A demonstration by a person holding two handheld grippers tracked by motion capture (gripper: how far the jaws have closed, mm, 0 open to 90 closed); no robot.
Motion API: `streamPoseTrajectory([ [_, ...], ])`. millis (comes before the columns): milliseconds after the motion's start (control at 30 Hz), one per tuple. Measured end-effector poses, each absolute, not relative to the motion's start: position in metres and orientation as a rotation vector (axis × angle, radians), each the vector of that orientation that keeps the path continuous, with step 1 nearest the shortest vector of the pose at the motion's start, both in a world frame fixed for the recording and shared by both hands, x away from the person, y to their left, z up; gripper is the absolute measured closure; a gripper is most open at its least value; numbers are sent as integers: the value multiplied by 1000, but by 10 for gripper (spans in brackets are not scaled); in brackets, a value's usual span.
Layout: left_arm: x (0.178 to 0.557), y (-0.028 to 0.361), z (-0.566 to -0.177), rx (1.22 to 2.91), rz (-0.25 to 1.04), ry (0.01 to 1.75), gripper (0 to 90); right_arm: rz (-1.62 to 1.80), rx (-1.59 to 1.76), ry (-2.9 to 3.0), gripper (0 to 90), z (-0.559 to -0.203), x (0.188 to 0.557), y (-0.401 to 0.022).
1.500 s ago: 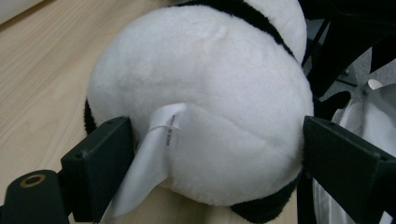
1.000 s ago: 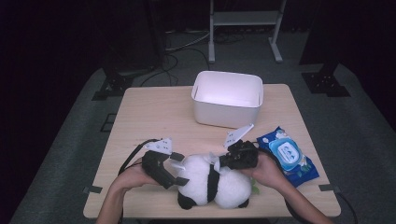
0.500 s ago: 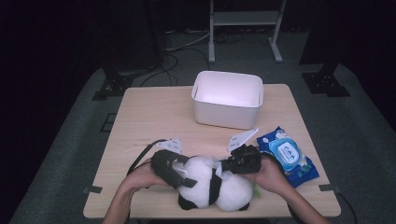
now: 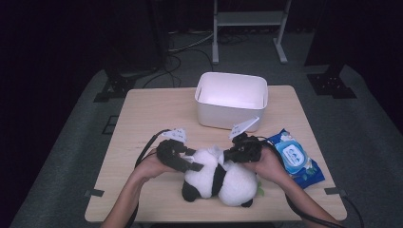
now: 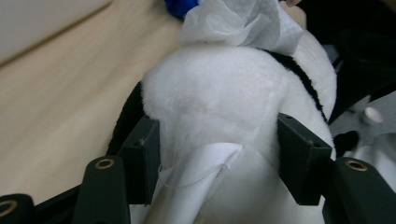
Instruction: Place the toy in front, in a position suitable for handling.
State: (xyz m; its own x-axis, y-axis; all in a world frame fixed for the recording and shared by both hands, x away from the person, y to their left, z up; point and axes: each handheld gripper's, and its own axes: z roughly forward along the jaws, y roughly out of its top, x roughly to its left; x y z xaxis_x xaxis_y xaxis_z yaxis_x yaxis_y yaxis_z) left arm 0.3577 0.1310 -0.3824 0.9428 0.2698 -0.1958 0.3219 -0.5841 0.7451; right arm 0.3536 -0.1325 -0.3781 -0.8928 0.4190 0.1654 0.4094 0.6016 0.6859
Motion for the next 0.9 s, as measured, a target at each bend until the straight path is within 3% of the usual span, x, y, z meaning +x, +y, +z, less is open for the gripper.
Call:
streamPoseTrajectory([
  [300, 382, 119, -372, 2301, 101, 383, 410, 1249, 811, 2744, 845, -374, 386, -133],
  [500, 384, 133, -375, 2246, 48, 415, 428, 1231, 811, 2742, 848, -378, 394, -126],
  [900, 361, 138, -367, 2260, -53, 460, 116, 1239, 656, 2775, 847, -375, 359, -114],
])
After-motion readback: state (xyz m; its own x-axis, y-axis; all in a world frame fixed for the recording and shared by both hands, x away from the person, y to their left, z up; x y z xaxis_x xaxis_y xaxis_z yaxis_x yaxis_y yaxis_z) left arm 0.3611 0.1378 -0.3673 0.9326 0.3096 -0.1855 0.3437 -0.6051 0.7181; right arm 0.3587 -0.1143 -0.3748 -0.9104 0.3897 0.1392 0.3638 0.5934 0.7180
